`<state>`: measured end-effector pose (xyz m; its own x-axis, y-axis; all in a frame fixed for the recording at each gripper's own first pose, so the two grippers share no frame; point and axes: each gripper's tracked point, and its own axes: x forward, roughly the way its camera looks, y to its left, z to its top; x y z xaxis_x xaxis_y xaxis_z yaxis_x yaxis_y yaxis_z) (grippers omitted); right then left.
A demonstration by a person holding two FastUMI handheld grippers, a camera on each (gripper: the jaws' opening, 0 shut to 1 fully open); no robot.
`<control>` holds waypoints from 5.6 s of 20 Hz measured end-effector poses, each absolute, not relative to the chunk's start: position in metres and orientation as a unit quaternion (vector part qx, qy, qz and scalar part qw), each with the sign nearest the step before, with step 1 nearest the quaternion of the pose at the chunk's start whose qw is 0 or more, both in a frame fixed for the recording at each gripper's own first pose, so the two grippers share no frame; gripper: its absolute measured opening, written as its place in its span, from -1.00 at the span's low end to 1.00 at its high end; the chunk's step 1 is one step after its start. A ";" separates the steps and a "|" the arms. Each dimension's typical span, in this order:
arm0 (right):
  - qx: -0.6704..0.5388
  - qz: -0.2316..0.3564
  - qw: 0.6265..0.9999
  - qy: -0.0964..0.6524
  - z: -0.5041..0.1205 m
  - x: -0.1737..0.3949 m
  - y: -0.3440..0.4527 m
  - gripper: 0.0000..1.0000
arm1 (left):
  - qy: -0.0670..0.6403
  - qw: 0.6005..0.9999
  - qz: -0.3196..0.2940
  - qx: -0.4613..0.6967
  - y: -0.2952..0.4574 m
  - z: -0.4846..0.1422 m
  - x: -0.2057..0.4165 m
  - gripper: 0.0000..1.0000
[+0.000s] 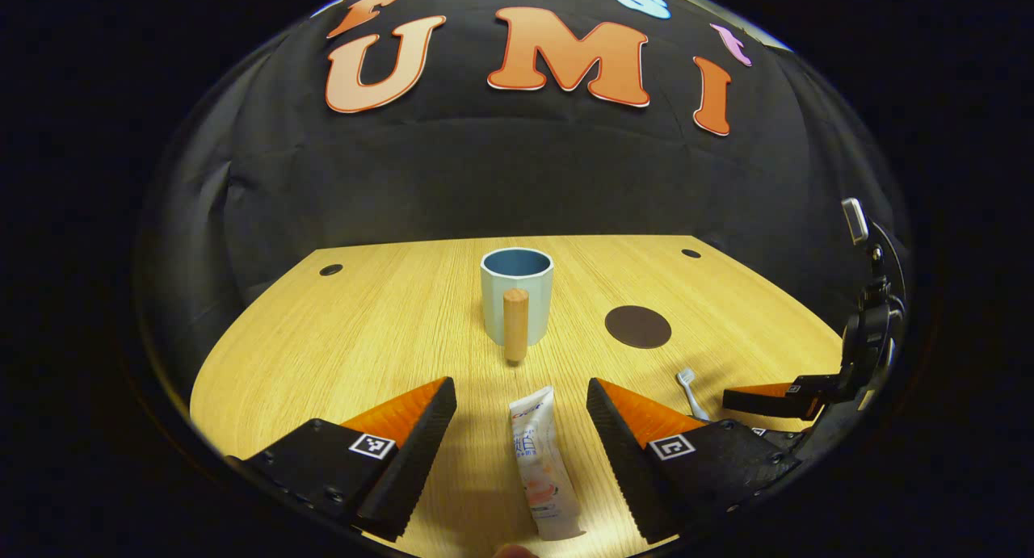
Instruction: Put the toothbrush and toothpaste on the desktop into the cup, then pick up the cup and place it on the coaster on the desktop.
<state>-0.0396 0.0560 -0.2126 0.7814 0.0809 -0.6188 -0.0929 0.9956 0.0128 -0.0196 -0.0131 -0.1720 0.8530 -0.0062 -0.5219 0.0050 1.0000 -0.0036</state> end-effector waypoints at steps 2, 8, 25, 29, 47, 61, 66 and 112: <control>-0.010 0.049 0.943 0.329 -0.215 -0.041 0.060 0.30 | 0.286 0.958 0.001 -0.006 -0.013 -0.179 -0.019 0.96; -0.006 0.056 0.943 0.328 -0.217 -0.033 0.069 -0.65 | 0.309 0.951 0.004 -0.016 -0.016 -0.193 -0.023 0.96; 0.057 0.081 0.946 0.307 -0.193 -0.019 0.063 -0.91 | 0.368 0.929 0.005 -0.039 -0.026 -0.226 -0.029 0.96; 0.057 0.083 0.953 0.286 -0.178 -0.017 0.059 -0.90 | 0.391 0.919 0.008 -0.050 -0.029 -0.232 -0.031 0.92; 0.080 0.076 0.964 0.242 -0.145 -0.004 0.046 -0.91 | 0.340 0.938 -0.009 -0.070 -0.033 -0.207 -0.033 -0.78; 0.092 0.077 0.973 0.198 -0.109 0.011 0.053 -0.91 | 0.215 0.972 -0.048 -0.074 -0.019 -0.124 -0.014 -0.79; 0.098 0.075 0.976 0.178 -0.096 0.017 0.050 -0.91 | 0.160 0.983 -0.046 -0.079 -0.009 -0.091 0.021 -0.79; 0.089 0.071 0.987 0.112 -0.032 0.073 0.045 -0.91 | 0.225 0.972 -0.017 -0.062 0.018 -0.120 0.140 -0.06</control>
